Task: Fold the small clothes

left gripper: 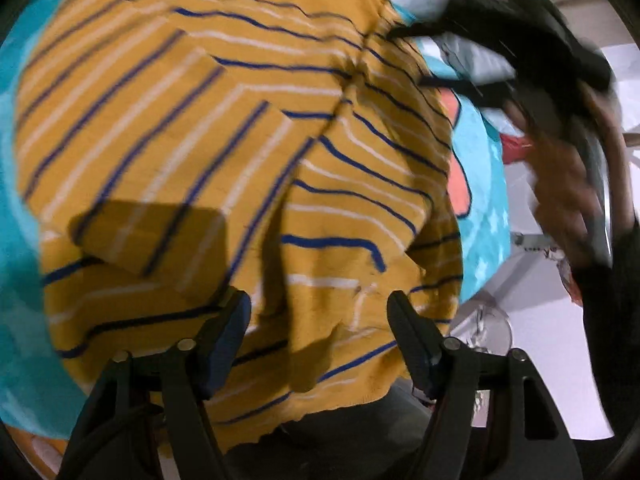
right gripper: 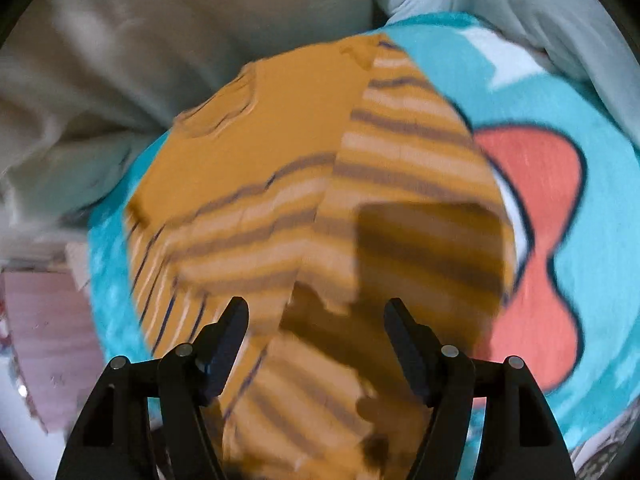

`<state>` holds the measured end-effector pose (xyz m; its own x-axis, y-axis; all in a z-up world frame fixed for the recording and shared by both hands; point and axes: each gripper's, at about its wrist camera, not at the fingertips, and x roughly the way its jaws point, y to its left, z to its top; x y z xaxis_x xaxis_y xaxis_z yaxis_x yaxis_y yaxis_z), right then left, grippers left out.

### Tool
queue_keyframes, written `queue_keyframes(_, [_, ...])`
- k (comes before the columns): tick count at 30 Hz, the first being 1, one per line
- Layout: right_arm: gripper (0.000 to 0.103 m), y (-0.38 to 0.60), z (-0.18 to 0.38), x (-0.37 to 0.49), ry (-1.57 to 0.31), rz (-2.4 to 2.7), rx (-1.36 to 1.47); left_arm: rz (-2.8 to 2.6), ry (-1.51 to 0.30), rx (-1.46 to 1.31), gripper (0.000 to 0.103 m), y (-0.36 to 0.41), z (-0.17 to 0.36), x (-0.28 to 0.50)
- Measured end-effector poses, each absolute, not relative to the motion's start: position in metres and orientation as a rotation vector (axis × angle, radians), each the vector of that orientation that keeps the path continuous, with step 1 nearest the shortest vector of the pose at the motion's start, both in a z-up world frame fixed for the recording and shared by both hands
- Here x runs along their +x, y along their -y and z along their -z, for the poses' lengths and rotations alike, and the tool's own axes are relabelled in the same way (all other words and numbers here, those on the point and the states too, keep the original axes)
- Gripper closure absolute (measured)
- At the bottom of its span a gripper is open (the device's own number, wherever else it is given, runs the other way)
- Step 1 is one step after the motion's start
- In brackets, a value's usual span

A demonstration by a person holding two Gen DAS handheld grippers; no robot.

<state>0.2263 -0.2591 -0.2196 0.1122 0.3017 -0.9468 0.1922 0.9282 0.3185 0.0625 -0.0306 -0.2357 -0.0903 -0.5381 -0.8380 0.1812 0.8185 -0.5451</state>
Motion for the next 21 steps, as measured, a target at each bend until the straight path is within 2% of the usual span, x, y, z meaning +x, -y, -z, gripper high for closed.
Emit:
queue_keyframes(1, [0.028,0.256,0.225,0.236,-1.478,-0.063,0.383,0.610,-1.569,-0.276,0.055,0.032,0.240,0.061])
queue_keyframes(2, [0.029,0.251,0.233,0.245,-1.495,-0.047,0.360,0.603,-1.576,-0.267,0.063,0.032,0.243,0.061])
queue_keyframes(3, [0.029,0.247,0.242,0.252,-1.516,-0.025,0.340,0.599,-1.581,-0.259,0.077,0.032,0.244,0.060])
queue_keyframes(4, [0.033,0.243,0.249,0.255,-1.535,-0.003,0.316,0.593,-1.586,-0.250,0.084,0.030,0.245,0.059])
queue_keyframes(5, [0.038,0.236,0.253,0.258,-1.543,0.020,0.254,0.588,-1.580,-0.247,0.085,0.028,0.244,0.058])
queue_keyframes(6, [0.042,0.231,0.255,0.259,-1.539,0.038,0.193,0.591,-1.570,-0.254,0.091,0.026,0.241,0.059])
queue_keyframes(8, [0.069,0.220,0.255,0.257,-1.542,0.079,0.061,0.647,-1.556,-0.309,0.093,0.020,0.232,0.055])
queue_keyframes(9, [0.076,0.218,0.252,0.256,-1.540,0.082,0.044,0.667,-1.545,-0.328,0.093,0.017,0.225,0.054])
queue_keyframes(10, [0.094,0.219,0.246,0.254,-1.536,0.073,0.049,0.681,-1.523,-0.353,0.093,0.010,0.215,0.053])
queue_keyframes(14, [0.094,0.223,0.212,0.249,-1.510,-0.002,0.161,0.698,-1.472,-0.501,0.093,-0.027,0.186,0.058])
queue_keyframes(17, [0.094,0.210,0.199,0.250,-1.504,-0.101,0.198,0.592,-1.479,-0.525,0.092,-0.060,0.194,0.066])
queue_keyframes(18, [0.093,0.204,0.202,0.252,-1.512,-0.122,0.201,0.546,-1.494,-0.512,0.089,-0.066,0.202,0.068])
queue_keyframes(21, [0.081,0.196,0.225,0.259,-1.539,-0.207,0.257,0.423,-1.589,-0.399,0.081,-0.072,0.232,0.072])
